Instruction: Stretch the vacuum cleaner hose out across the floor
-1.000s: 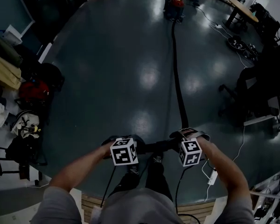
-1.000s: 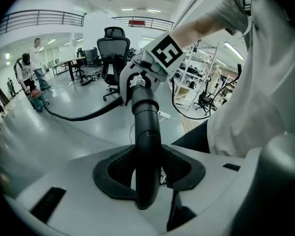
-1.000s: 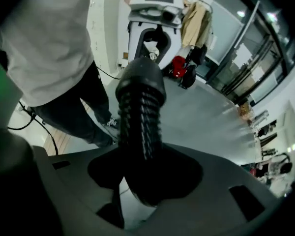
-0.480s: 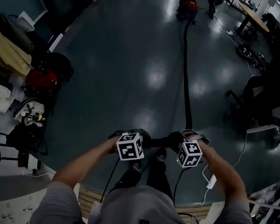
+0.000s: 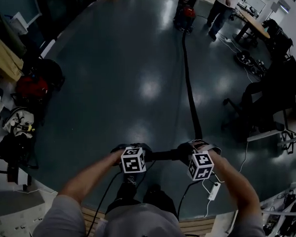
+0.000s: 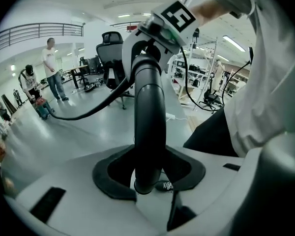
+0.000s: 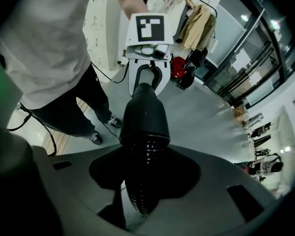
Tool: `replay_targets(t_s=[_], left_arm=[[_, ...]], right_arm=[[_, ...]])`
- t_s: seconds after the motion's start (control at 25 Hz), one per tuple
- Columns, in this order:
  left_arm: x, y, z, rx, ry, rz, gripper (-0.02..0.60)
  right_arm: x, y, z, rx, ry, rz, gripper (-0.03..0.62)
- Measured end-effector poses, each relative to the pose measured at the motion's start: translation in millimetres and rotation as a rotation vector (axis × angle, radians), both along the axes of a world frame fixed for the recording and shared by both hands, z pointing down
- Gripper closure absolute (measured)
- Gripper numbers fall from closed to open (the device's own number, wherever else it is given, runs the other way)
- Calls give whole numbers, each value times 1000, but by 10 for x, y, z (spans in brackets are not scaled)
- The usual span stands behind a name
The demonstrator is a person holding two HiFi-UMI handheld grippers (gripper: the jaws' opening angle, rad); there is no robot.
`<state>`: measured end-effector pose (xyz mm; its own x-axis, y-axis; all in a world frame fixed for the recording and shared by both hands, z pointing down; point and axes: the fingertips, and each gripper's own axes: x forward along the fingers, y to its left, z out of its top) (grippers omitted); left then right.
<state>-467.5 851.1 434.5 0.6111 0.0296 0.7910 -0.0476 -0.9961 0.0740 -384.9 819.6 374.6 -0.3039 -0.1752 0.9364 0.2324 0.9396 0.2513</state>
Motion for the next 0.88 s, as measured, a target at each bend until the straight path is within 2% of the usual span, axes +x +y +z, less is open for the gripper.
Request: replay_targets(t_s=[0.12,0.4,0.52,0.6,0.72,0.8,0.88], left_arm=[[278,125,-127,-14,9,-16,415],[1082,678,-415,-97,29,-150,415],[1317,819,-385,-96,-23,-196,414],[1315,877,-272,-100,-72,-233,414],[1202,1002,-82,-134,-117,-278,414],[1135,1069,29,-158,-126,-294,414],[1093,1112,136,-177,-128,-307,414]], right_arm=[[335,67,17,26,23,14,444],[1200,259,222,210,45,43,431],[1527,359,260,268,53,82,422],[1703,454,266,254,44,140,422],[1692,774,248,170,-45,232,422],[1425,1018,216,125,-128,247,422],[1049,1190,193,103,-185,219,399]])
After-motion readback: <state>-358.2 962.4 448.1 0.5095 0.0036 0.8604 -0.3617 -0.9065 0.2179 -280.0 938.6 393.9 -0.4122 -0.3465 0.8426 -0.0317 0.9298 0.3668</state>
